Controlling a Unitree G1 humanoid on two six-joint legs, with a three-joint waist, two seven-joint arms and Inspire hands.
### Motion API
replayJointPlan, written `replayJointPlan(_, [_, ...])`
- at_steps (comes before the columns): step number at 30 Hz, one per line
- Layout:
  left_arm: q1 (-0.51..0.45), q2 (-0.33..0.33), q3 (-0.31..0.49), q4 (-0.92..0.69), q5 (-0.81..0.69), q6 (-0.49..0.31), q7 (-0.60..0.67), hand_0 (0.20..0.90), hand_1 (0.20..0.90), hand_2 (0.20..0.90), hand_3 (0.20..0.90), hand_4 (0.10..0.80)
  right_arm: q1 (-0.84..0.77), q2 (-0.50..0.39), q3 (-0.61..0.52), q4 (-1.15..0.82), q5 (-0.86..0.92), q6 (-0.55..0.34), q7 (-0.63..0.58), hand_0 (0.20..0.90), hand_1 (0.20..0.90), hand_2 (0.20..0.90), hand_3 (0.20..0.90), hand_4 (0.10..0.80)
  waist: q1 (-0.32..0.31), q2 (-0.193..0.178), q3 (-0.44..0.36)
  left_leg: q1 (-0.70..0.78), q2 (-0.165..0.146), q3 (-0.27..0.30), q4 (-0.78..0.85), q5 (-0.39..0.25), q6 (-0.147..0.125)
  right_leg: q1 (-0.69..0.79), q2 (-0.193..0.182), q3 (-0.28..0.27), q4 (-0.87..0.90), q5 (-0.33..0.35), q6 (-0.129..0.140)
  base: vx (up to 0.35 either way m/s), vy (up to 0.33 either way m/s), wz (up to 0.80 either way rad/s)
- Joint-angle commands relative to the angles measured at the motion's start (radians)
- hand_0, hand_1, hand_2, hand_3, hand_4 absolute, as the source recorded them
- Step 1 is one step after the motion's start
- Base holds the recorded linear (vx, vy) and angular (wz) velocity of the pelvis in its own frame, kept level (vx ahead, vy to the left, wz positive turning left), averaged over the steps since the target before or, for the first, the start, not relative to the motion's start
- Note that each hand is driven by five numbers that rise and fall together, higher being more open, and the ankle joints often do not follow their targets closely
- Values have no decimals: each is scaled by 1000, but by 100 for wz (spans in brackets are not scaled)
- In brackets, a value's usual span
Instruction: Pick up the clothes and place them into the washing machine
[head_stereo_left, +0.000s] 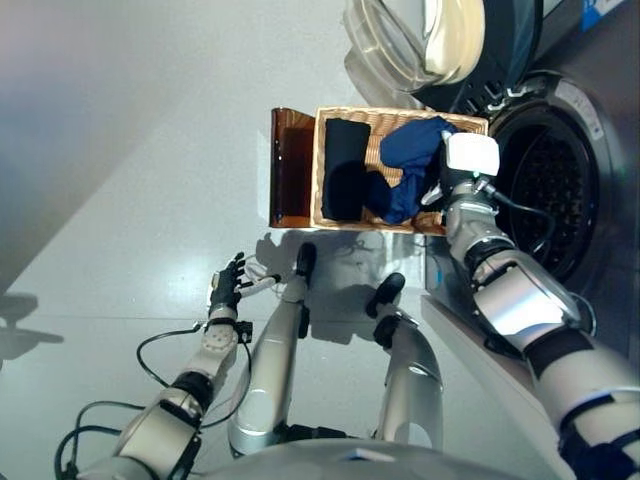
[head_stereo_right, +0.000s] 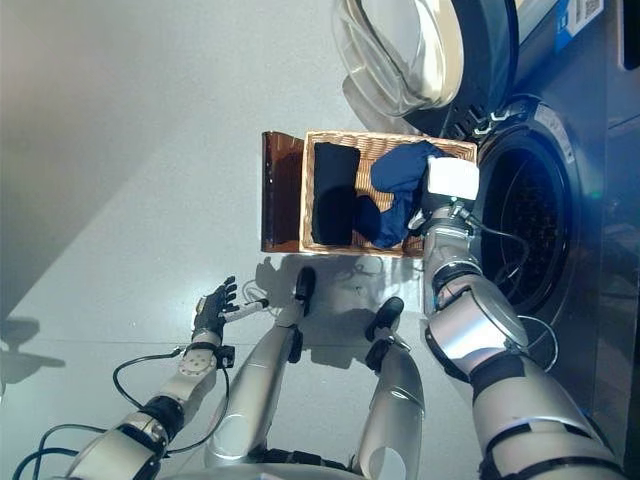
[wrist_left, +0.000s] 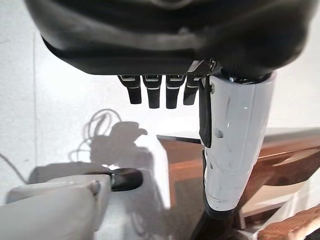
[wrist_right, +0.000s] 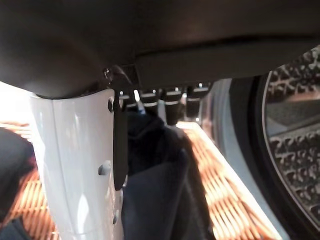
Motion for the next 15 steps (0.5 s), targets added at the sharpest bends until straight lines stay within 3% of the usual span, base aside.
replayJointPlan(1, [1, 30, 0, -32, -8, -44, 39, 900, 900, 900, 900, 800, -114, -76, 59, 35, -27, 23, -8, 900, 900, 900, 900, 800, 25, 38, -38, -67, -1, 24, 110, -87, -68, 53, -22, -2, -25, -6, 60, 25, -14, 9])
replayJointPlan(7, [13, 22, -4, -70, 11, -32, 23, 900, 900, 900, 900, 800, -121, -95, 59, 66, -30, 34, 53, 900, 900, 900, 900, 800, 41, 58, -32, -68, -13, 10, 98, -78, -68, 55, -28, -11, -16, -15, 58, 25, -14, 11])
replayJointPlan(9, [18, 22, -1, -62, 17, -28, 20, 900, 900, 900, 900, 800, -117, -100, 57, 65, -27, 31, 62, 518, 518, 518, 518, 527, 41, 60, -30, -64, -15, 8, 97, -76, -68, 57, -29, -12, -11, -15, 57, 10, -4, 9])
replayJointPlan(11, [19, 20, 1, -53, 18, -27, 20, 900, 900, 900, 900, 800, -118, -100, 57, 62, -25, 31, 62, 200, 200, 200, 200, 300, 40, 60, -27, -59, -17, 6, 91, -75, -67, 58, -28, -9, -14, -14, 57, 3, -4, 6])
replayJointPlan(15, [18, 17, 2, -41, 15, -25, 19, 900, 900, 900, 900, 800, -120, -103, 55, 67, -25, 32, 63, 200, 200, 200, 200, 300, 36, 62, -23, -59, -18, 4, 85, -70, -68, 56, -28, -4, -15, -12, 57, 0, 0, 0])
